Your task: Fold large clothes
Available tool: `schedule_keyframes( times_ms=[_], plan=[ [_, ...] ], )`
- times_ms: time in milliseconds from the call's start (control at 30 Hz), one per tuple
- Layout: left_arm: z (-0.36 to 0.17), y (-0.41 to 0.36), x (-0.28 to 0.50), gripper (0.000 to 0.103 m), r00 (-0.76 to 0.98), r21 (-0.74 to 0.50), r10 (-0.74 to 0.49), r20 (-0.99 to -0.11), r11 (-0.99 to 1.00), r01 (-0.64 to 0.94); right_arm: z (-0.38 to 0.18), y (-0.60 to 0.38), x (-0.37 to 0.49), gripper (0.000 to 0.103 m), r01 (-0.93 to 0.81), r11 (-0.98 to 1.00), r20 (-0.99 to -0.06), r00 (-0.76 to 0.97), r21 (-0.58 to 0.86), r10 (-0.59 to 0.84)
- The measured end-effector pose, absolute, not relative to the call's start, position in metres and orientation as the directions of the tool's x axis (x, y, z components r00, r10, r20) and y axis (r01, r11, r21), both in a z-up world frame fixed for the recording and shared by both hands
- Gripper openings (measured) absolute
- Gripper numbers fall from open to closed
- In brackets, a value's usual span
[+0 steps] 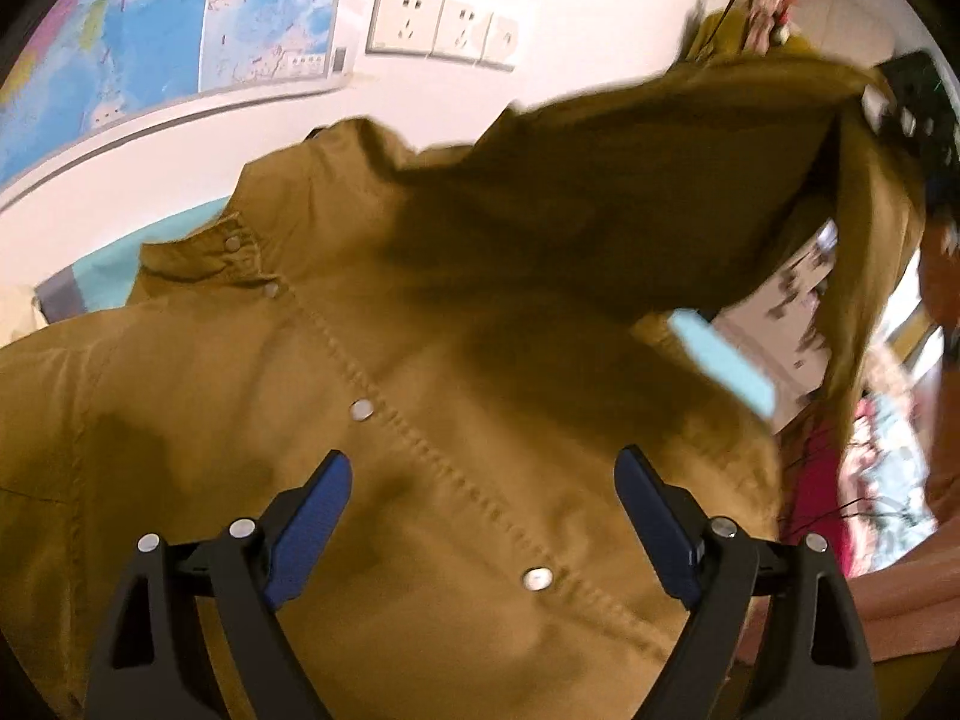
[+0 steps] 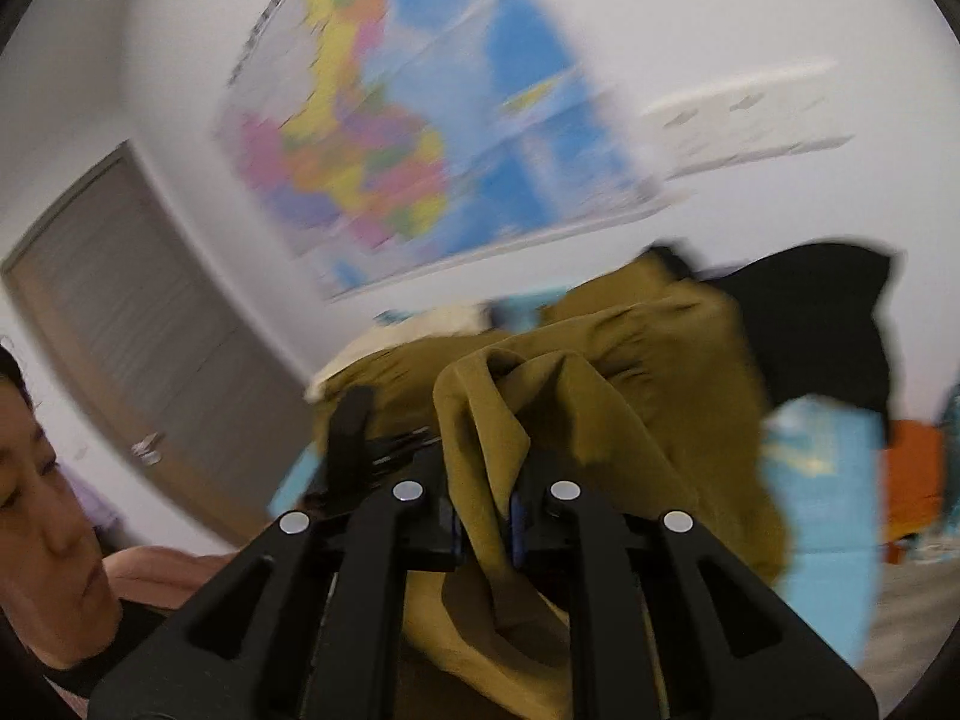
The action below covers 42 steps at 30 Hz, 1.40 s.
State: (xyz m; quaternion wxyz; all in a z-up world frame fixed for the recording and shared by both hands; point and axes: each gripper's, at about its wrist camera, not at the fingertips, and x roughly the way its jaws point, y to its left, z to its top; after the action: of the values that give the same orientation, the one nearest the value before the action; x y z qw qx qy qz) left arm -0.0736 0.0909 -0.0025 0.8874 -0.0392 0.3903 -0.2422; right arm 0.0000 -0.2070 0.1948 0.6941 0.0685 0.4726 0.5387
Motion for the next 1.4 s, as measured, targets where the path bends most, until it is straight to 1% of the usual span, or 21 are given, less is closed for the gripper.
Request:
schedule_keyframes(
  times_ms=[100,200,300,333,433,467,533,567,767,833,867,900,933,967,1000,1033,1133,1233,1300,1333,1400],
  plan=[
    [0.003,0.104,-0.083,0.087,0.568,-0.350,-0.543,-0.618,0.838,0.419,0.147,-0.166,-0.007,0.016,-0.636,0.340,-0.552,-0.166,0.693,0.817],
    [0.002,0.123,-0.089,0.087,0.572,-0.395,-0.553,-0.607,0.833,0.387,0.095,-0.130,-0.013,0.018,-0.593,0.356,-0.587,-0.253,0.722,0.769],
    [-0.003,0.135,-0.099,0.087,0.572,-0.384,-0.525,-0.630,0.851,0.359,0.066,-0.108,-0.015,0.052,-0.631,0.401,-0.680,-0.289,0.664,0.674],
    [-0.005,0.137,-0.101,0.087,0.568,-0.382,-0.523,-0.635,0.852,0.358,0.067,-0.107,-0.013,0.061,-0.648,0.407,-0.698,-0.279,0.644,0.660],
    [-0.012,0.138,-0.108,0.089,0.542,-0.390,-0.534,-0.649,0.845,0.365,0.096,-0.115,0.009,0.061,-0.728,0.428,-0.730,-0.145,0.536,0.668],
    [-0.014,0.136,-0.109,0.091,0.530,-0.395,-0.541,-0.653,0.840,0.372,0.108,-0.116,0.019,0.063,-0.767,0.457,-0.753,-0.049,0.449,0.657],
    [-0.018,0.125,-0.108,0.093,0.502,-0.404,-0.558,-0.661,0.828,0.389,0.120,-0.116,0.040,0.074,-0.789,0.537,-0.780,0.121,0.300,0.614],
    [-0.020,0.119,-0.108,0.093,0.489,-0.404,-0.566,-0.663,0.821,0.403,0.121,-0.113,0.057,0.075,-0.782,0.586,-0.799,0.207,0.212,0.565],
    [-0.025,0.079,-0.101,0.096,0.450,-0.366,-0.562,-0.694,0.814,0.452,0.062,-0.072,0.127,0.067,-0.731,0.678,-0.882,0.269,0.074,0.387],
    [-0.033,0.070,-0.093,0.091,0.432,-0.335,-0.518,-0.738,0.837,0.433,0.043,-0.061,0.132,0.066,-0.750,0.661,-0.901,0.289,-0.004,0.323],
    [-0.038,0.069,-0.093,0.076,0.419,-0.338,-0.513,-0.749,0.840,0.425,0.031,-0.052,0.137,0.065,-0.756,0.653,-0.911,0.296,-0.041,0.285],
    [-0.045,0.071,-0.089,0.063,0.393,-0.352,-0.510,-0.765,0.842,0.409,0.022,-0.049,0.138,0.059,-0.762,0.644,-0.919,0.299,-0.067,0.258],
    [-0.050,0.074,-0.087,0.041,0.370,-0.368,-0.514,-0.774,0.841,0.398,0.014,-0.046,0.141,0.046,-0.767,0.633,-0.923,0.312,-0.104,0.226],
    [-0.056,0.081,-0.083,0.026,0.348,-0.395,-0.523,-0.778,0.839,0.375,0.011,-0.048,0.143,0.033,-0.769,0.627,-0.924,0.320,-0.125,0.208],
    [-0.056,0.086,-0.082,0.019,0.346,-0.410,-0.531,-0.773,0.835,0.367,0.009,-0.050,0.149,0.003,-0.770,0.630,-0.932,0.290,-0.095,0.215],
    [-0.054,0.097,-0.081,0.011,0.354,-0.424,-0.538,-0.765,0.835,0.351,0.014,-0.057,0.155,0.004,-0.757,0.653,-0.931,0.262,-0.035,0.254],
    [-0.040,0.129,-0.083,0.007,0.414,-0.442,-0.541,-0.732,0.840,0.316,0.047,-0.094,0.181,0.004,-0.679,0.714,-0.875,0.230,0.170,0.426],
    [-0.015,0.175,-0.081,0.008,0.514,-0.417,-0.478,-0.712,0.877,0.238,0.065,-0.132,0.210,0.004,-0.578,0.759,-0.820,0.252,0.298,0.514],
    [-0.007,0.207,-0.071,0.025,0.574,-0.348,-0.345,-0.742,0.931,0.110,0.056,-0.140,0.223,0.004,-0.536,0.783,-0.827,0.247,0.317,0.504],
    [-0.009,0.220,-0.064,0.047,0.576,-0.307,-0.263,-0.774,0.951,0.021,0.047,-0.138,0.225,0.006,-0.531,0.796,-0.844,0.250,0.290,0.474],
    [-0.011,0.232,-0.058,0.048,0.581,-0.258,-0.187,-0.792,0.965,-0.041,0.029,-0.138,0.227,0.012,-0.500,0.815,-0.859,0.237,0.293,0.454]
  ],
)
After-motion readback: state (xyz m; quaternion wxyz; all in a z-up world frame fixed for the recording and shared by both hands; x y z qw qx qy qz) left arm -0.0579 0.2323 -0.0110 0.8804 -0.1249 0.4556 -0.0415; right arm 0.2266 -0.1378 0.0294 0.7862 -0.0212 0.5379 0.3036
